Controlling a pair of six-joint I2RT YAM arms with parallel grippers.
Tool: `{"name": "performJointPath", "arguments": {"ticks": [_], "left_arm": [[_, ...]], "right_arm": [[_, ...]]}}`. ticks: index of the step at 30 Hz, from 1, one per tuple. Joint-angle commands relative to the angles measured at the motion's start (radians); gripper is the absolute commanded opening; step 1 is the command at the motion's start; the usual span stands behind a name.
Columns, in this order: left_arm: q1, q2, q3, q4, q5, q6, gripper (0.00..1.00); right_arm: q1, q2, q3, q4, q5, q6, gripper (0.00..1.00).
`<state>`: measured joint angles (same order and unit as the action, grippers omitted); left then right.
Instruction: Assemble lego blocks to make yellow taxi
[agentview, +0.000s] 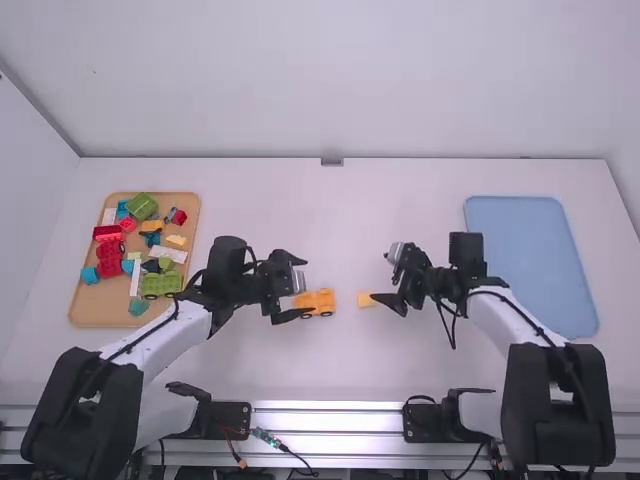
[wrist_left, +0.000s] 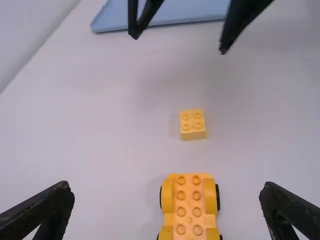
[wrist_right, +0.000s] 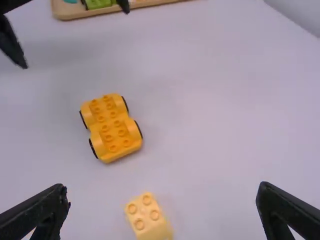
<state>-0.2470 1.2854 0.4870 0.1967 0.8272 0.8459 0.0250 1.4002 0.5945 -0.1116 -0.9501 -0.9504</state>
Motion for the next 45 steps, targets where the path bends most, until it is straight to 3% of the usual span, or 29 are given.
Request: {"name": "performJointPath", "arguments": {"ticks": [1,7,11,22,30,35,45], "left_arm": [[0.004,-0.005,0.013,-0.005,0.025,-0.004,0.99],[0.007,-0.005,0.013,0.002,0.025,-0.012,0.99],[0.004,-0.005,0.018,-0.001,0.025,-0.012,0.99],[0.094,-0.005,0.182,-0.31,0.029,0.14,0.99],[0.15,-0.005,0.187,-0.29,0.029,0.15,0.99],[0.163,-0.005,0.189,-0.281,0.028,0.146,0.99],[0.159,-0.005,0.187,-0.275,0.032,0.146,0.99]], "right_arm": [[-0.007,0.032,0.074,-0.079,0.008,-0.085,0.99],[0.011,0.085,0.131,-0.219,0.094,-0.208,0.99],[0.06,0.146,0.167,-0.203,0.218,-0.112,0.99],[0.274,0.284,0.383,-0.46,0.677,-0.034,0.99],[0.391,0.382,0.39,-0.48,0.827,-0.101,1.0],[0.435,0.417,0.386,-0.436,0.84,-0.102,0.99],[0.433,0.476,0.388,-0.416,0.794,-0.101,0.99]]}}
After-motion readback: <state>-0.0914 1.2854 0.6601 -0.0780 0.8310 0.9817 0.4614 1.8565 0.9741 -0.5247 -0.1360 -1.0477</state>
